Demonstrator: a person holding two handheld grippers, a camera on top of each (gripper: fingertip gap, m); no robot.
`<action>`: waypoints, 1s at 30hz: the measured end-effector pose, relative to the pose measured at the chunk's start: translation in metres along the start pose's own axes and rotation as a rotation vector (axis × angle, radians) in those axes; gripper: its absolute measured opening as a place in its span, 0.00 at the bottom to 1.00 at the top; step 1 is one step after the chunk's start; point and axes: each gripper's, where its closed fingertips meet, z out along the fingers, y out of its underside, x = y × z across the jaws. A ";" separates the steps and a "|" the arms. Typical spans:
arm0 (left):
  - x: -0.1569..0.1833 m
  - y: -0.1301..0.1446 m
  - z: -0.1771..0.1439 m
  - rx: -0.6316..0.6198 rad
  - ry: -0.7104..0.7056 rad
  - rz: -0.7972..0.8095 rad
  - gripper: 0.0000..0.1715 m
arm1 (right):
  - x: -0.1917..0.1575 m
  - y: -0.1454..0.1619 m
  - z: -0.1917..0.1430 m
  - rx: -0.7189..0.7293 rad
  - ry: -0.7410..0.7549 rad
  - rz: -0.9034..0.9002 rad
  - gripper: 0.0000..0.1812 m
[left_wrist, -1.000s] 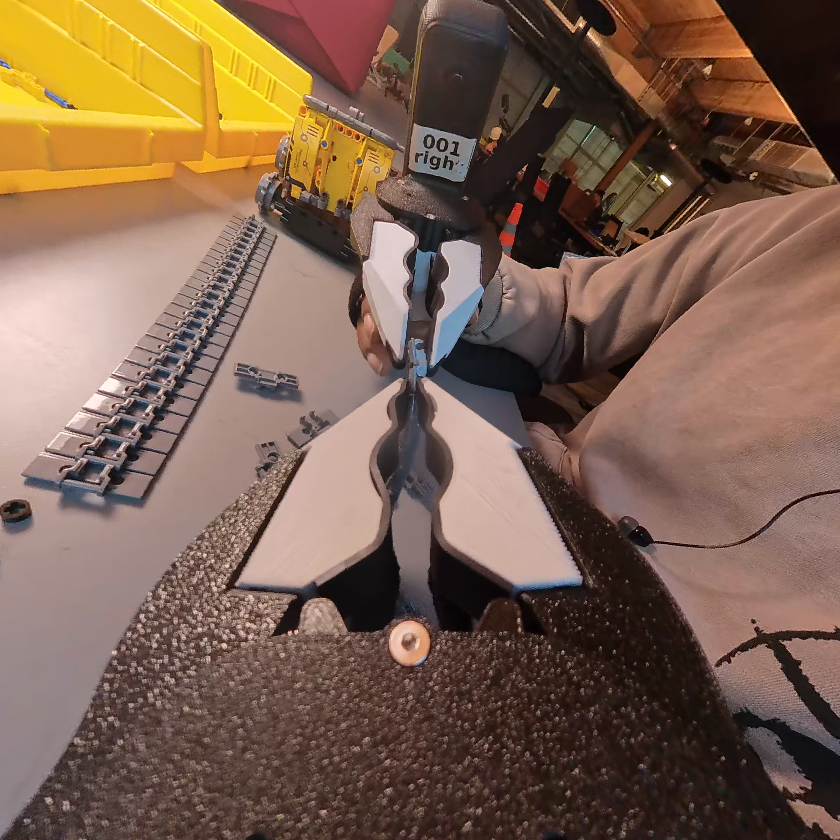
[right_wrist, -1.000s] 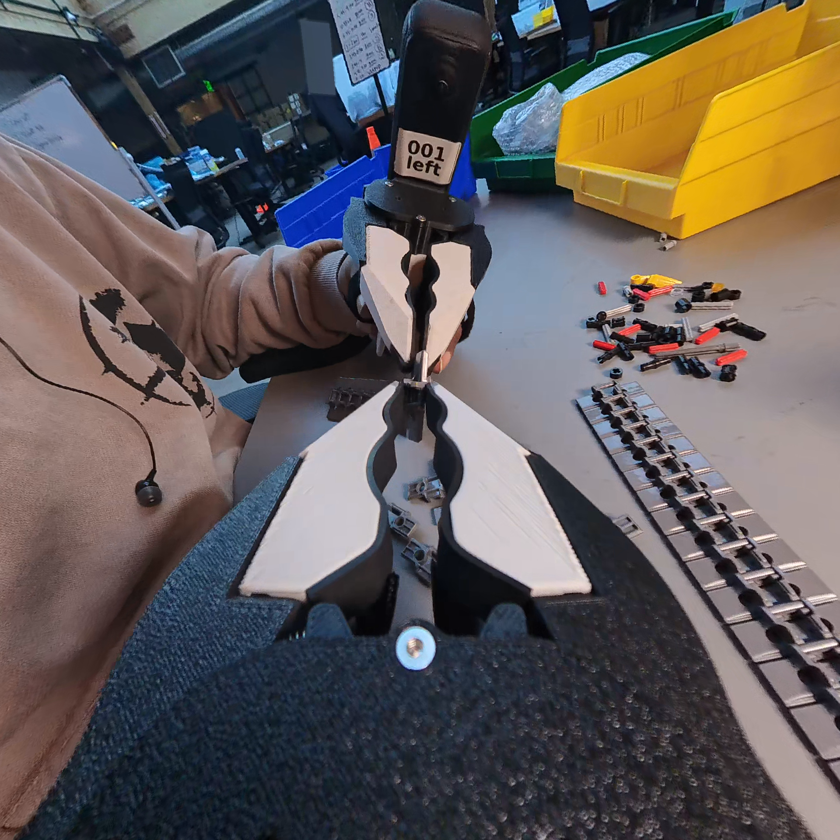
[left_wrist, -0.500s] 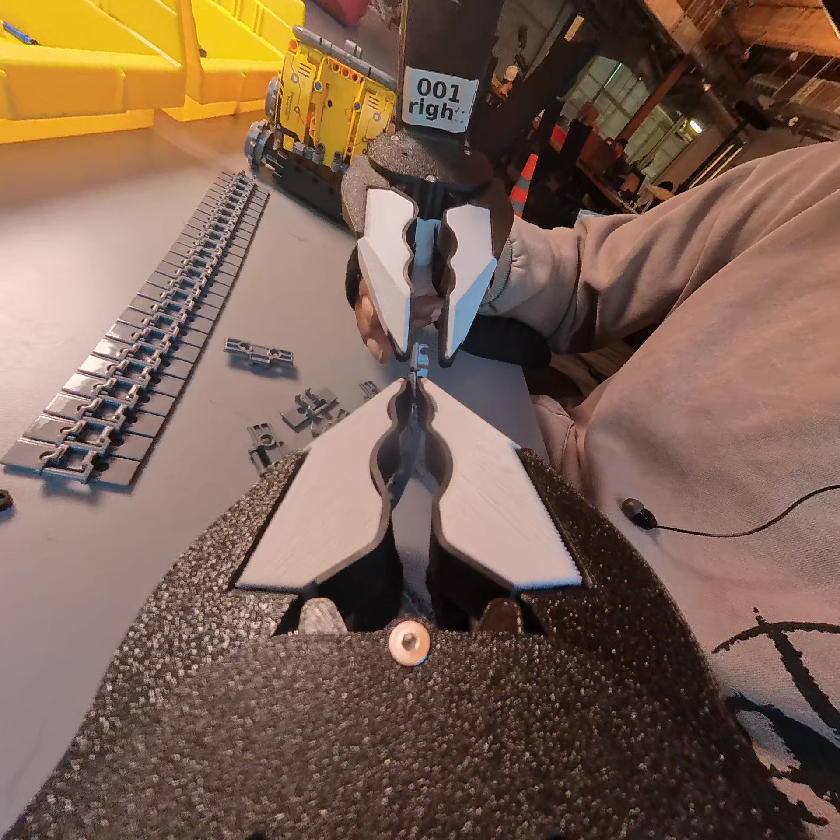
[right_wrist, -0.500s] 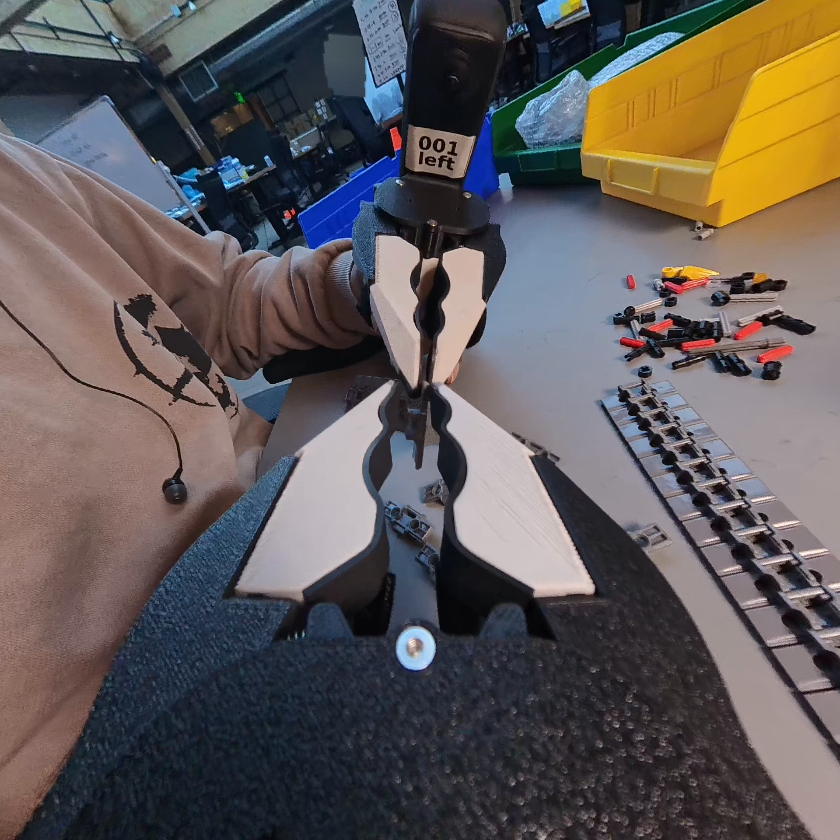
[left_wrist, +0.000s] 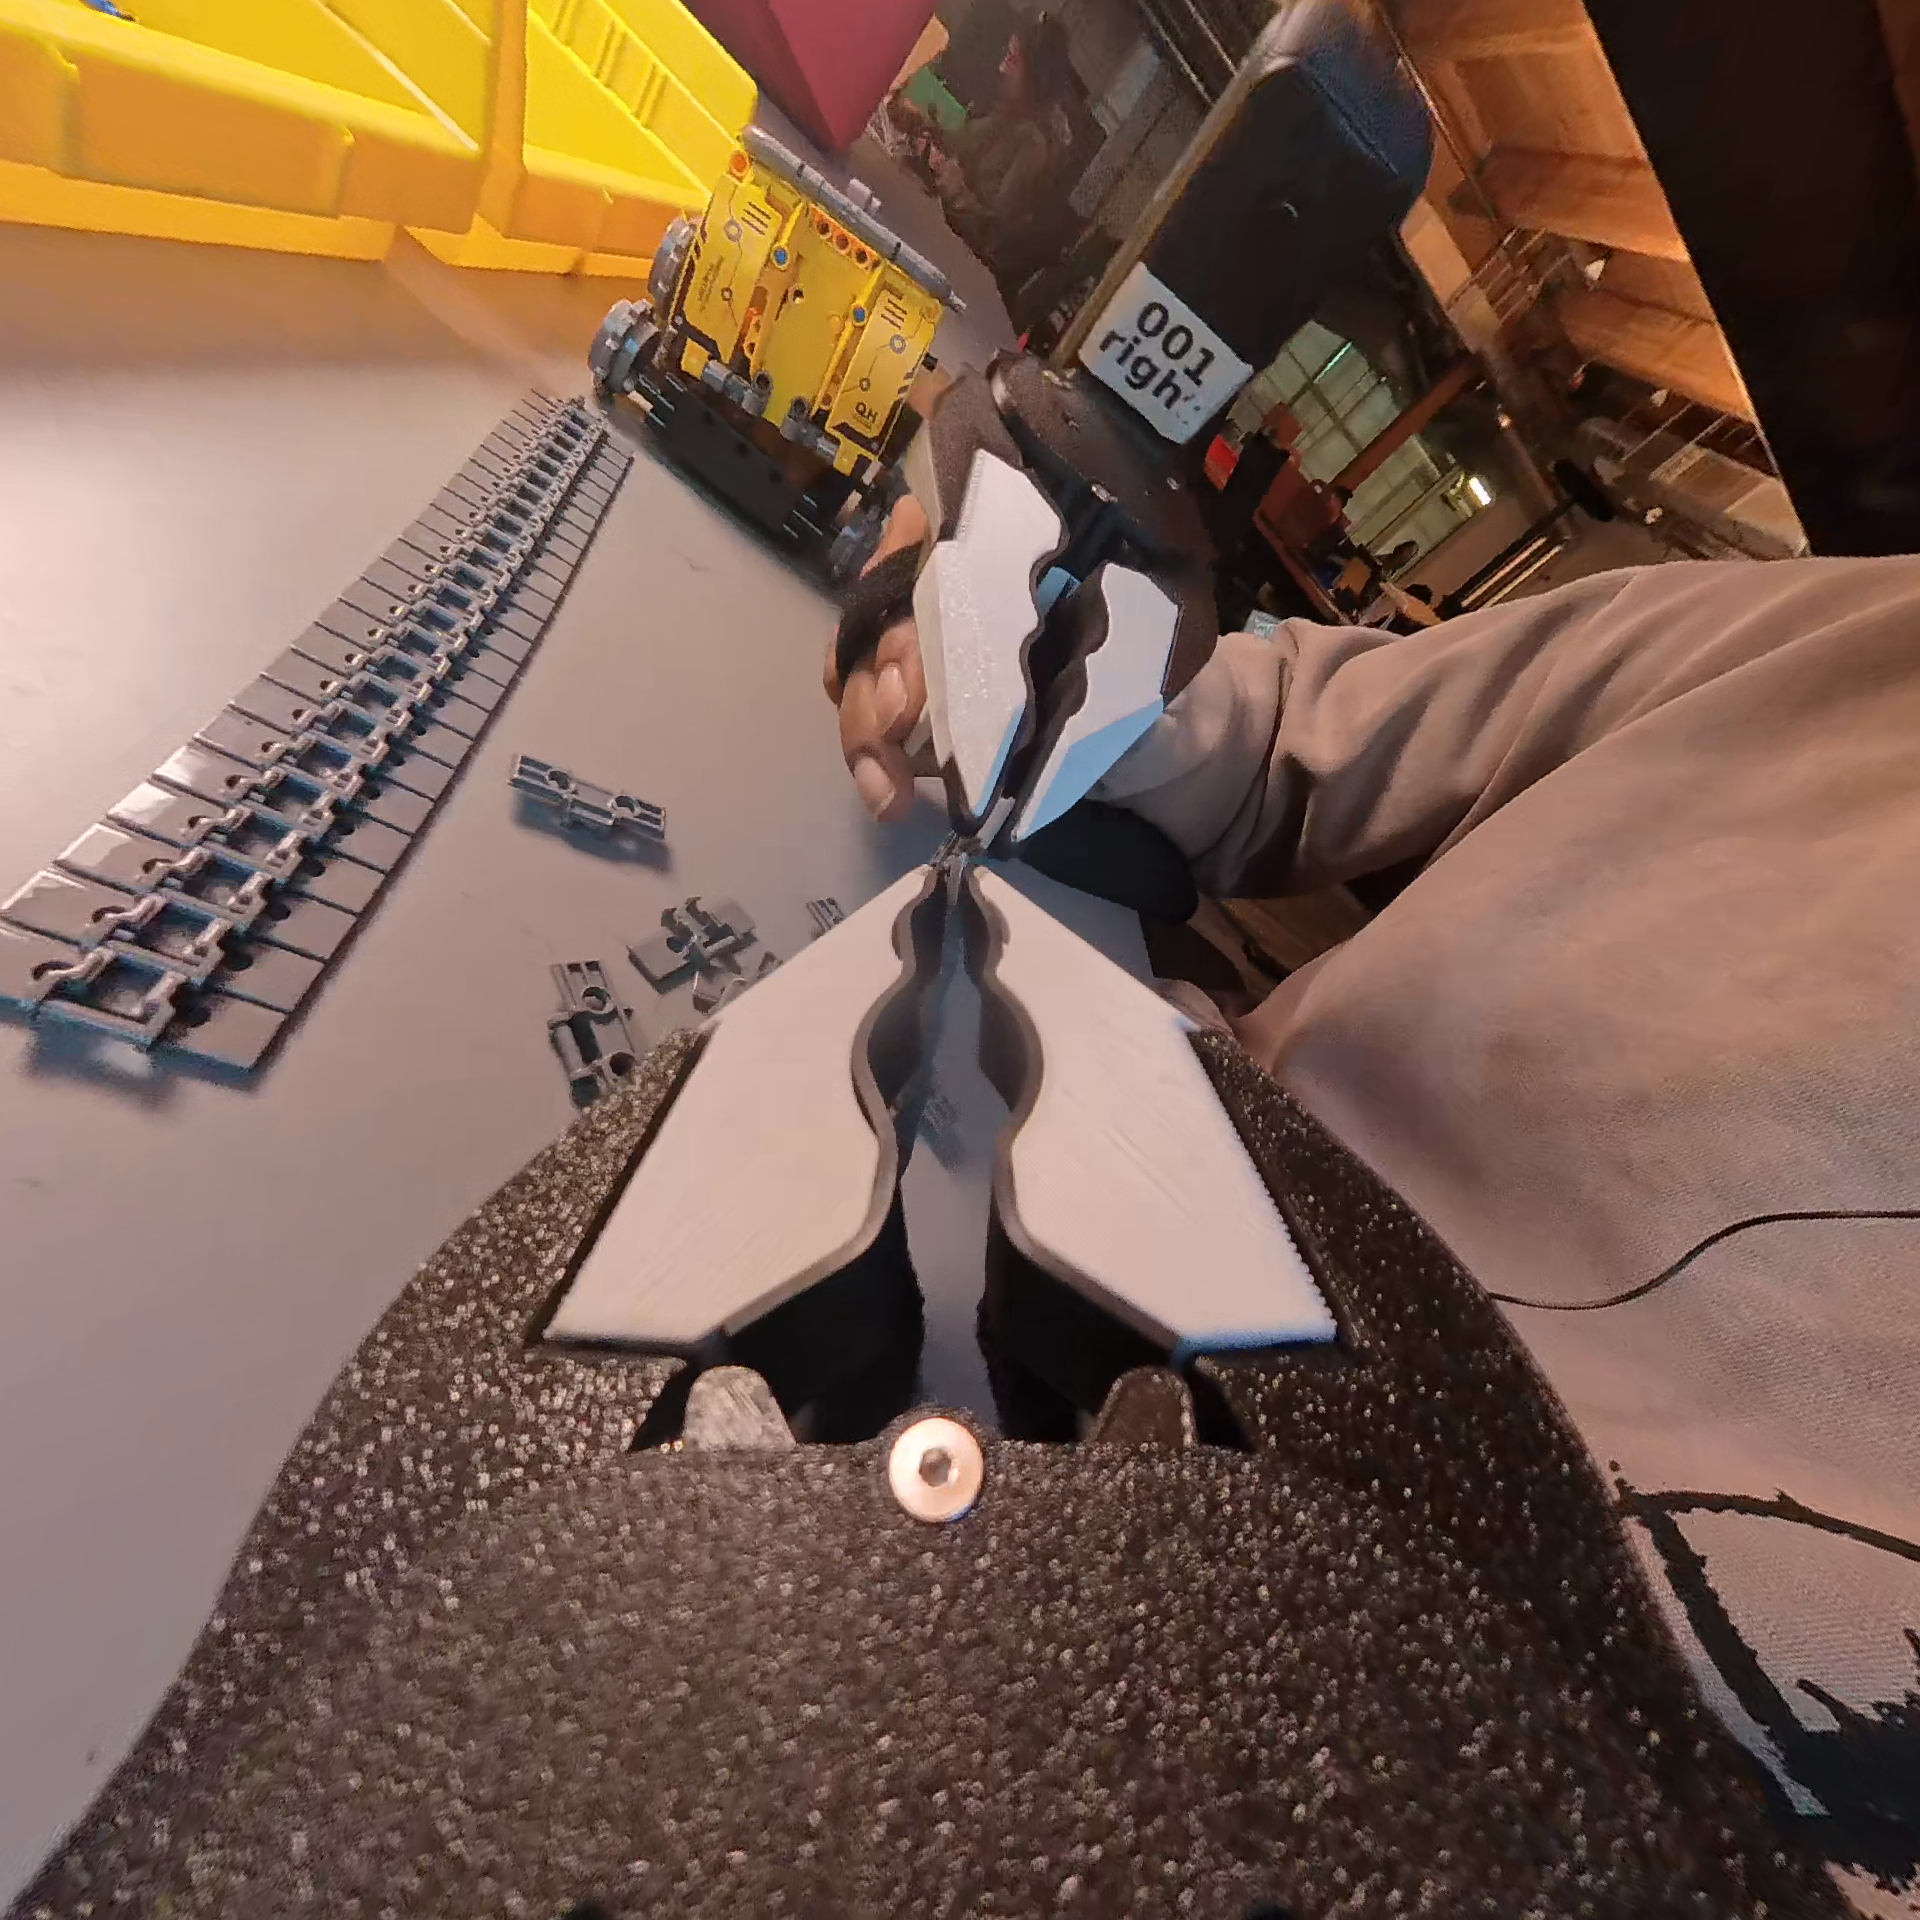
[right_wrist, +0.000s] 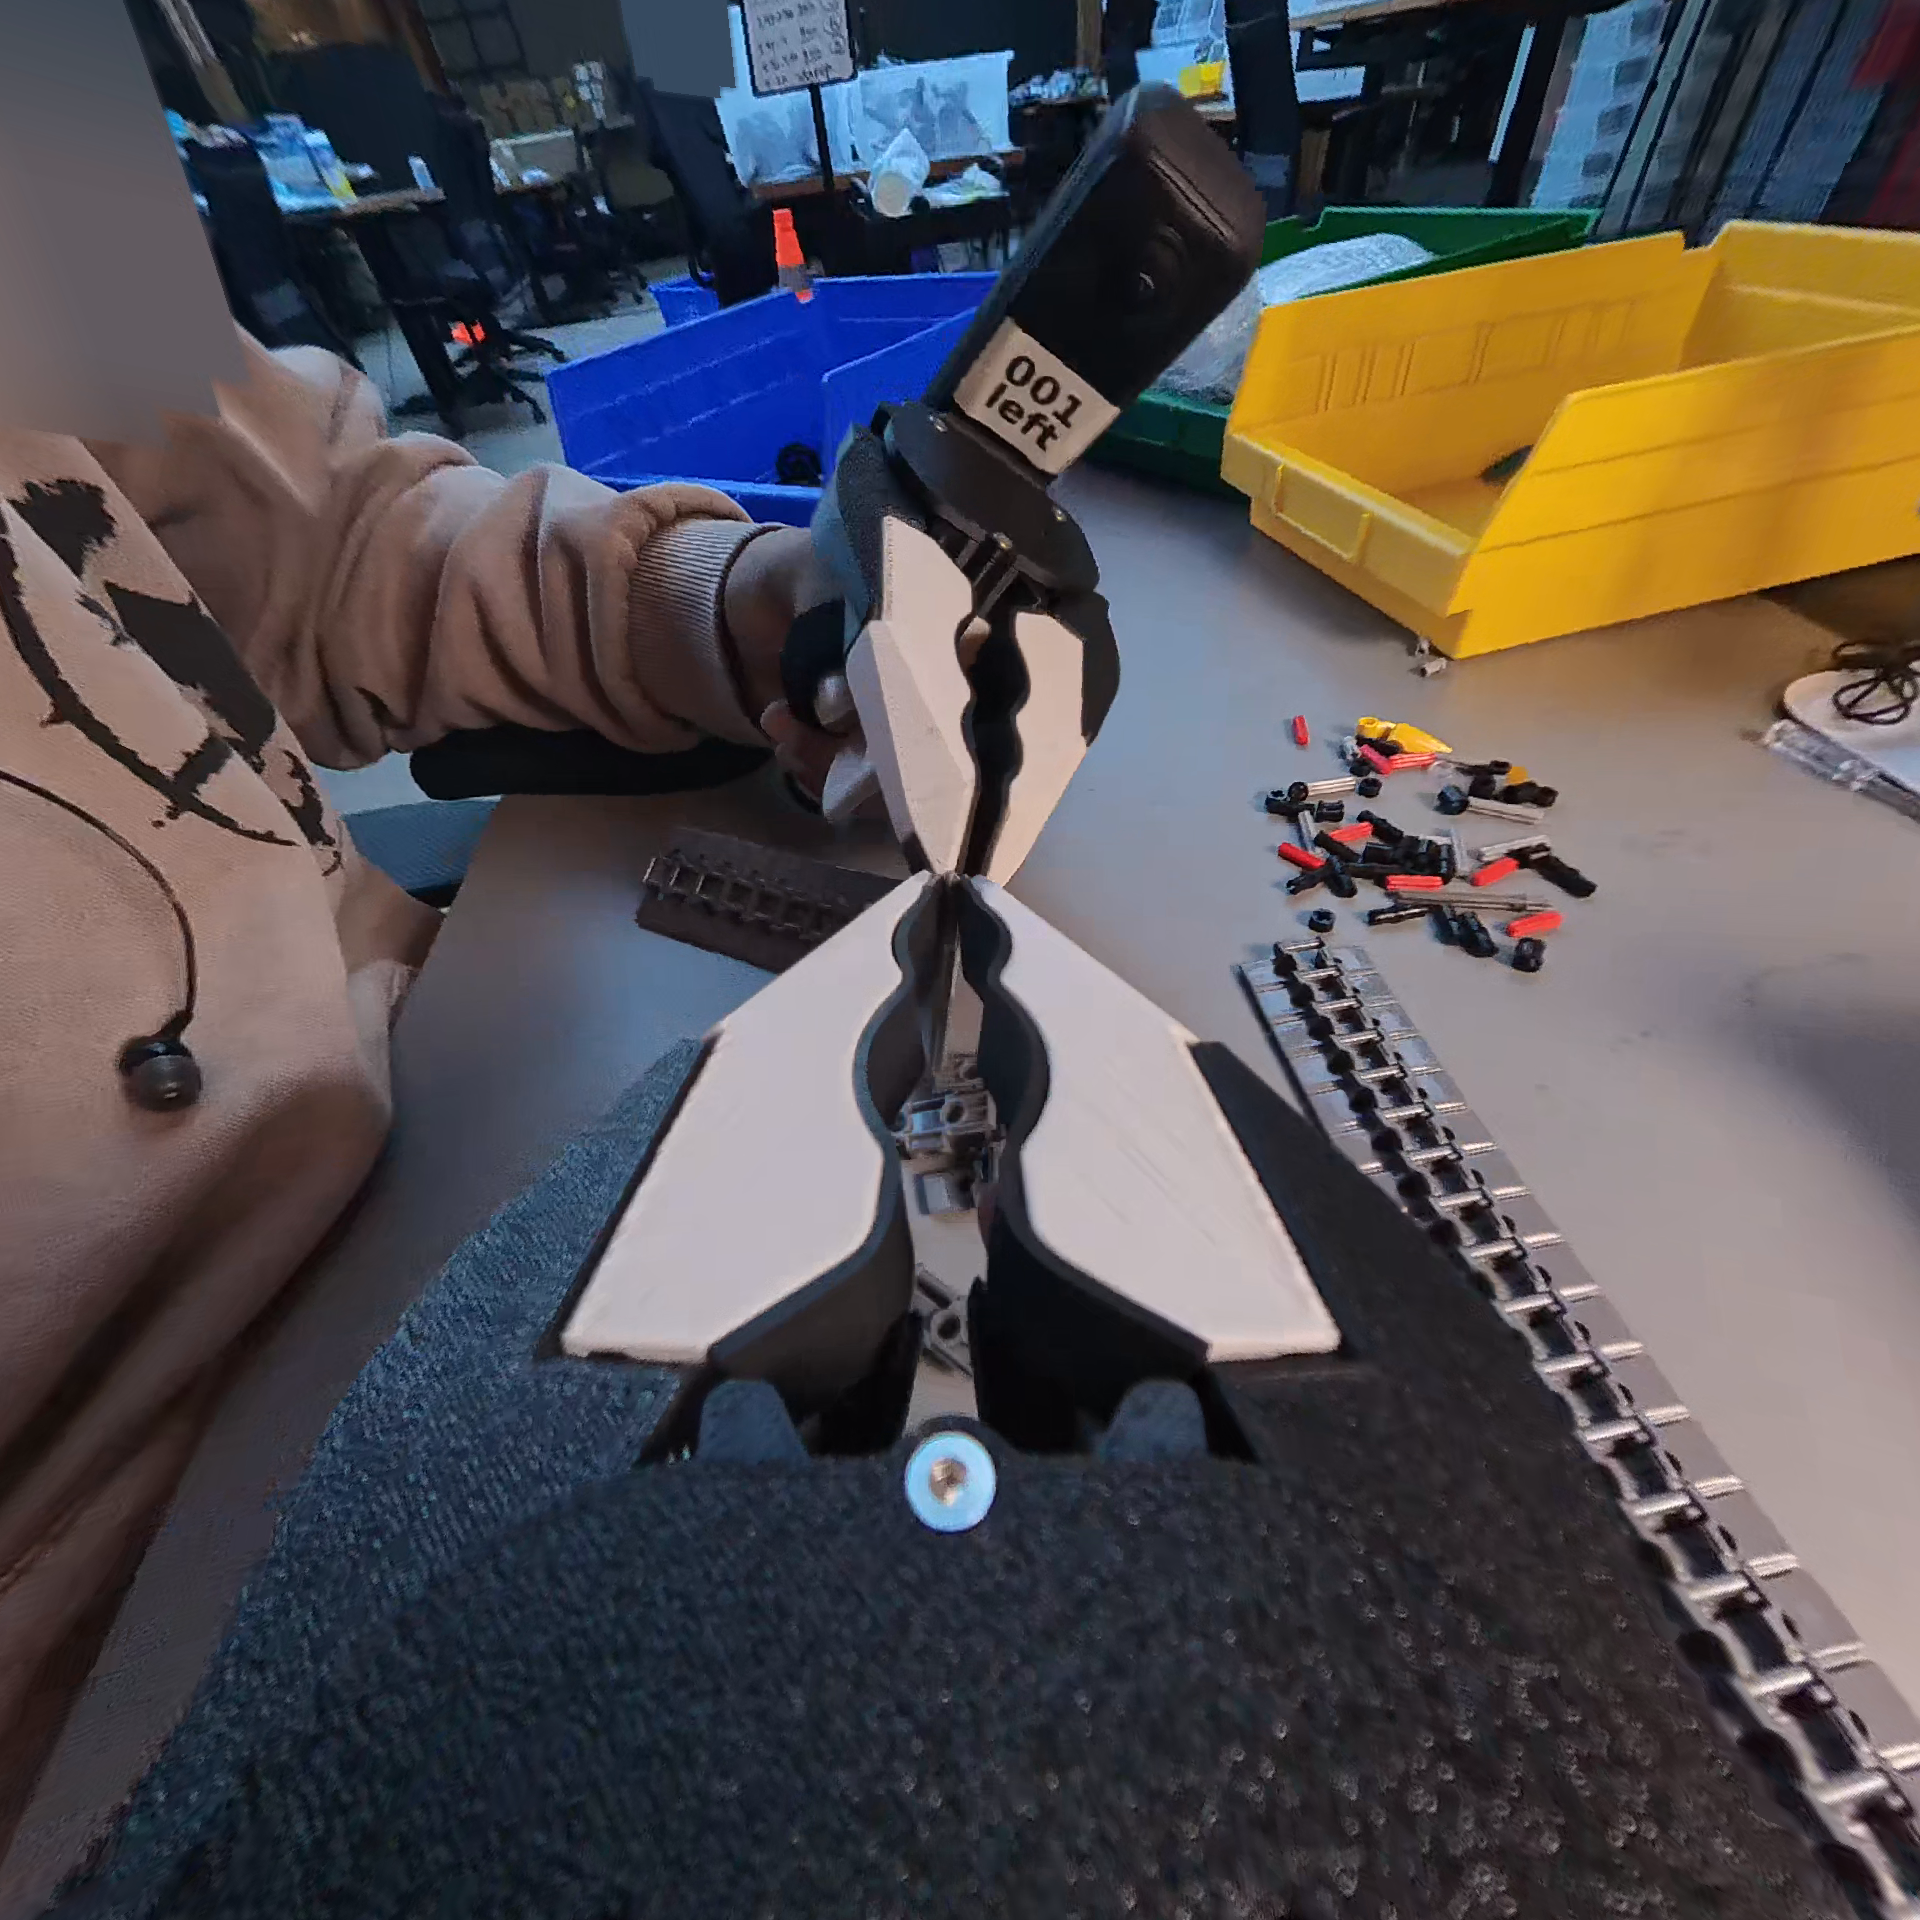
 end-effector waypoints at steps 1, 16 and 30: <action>-0.001 0.000 0.000 0.001 0.000 -0.011 0.01 | 0.000 0.000 0.000 -0.001 0.015 -0.018 0.00; -0.023 -0.007 -0.003 0.027 -0.123 -0.040 0.00 | -0.065 0.029 0.025 -0.141 -0.157 -0.343 0.00; -0.020 0.003 -0.018 -0.067 -0.145 0.058 0.01 | 0.007 0.051 0.002 -0.274 0.029 -0.089 0.10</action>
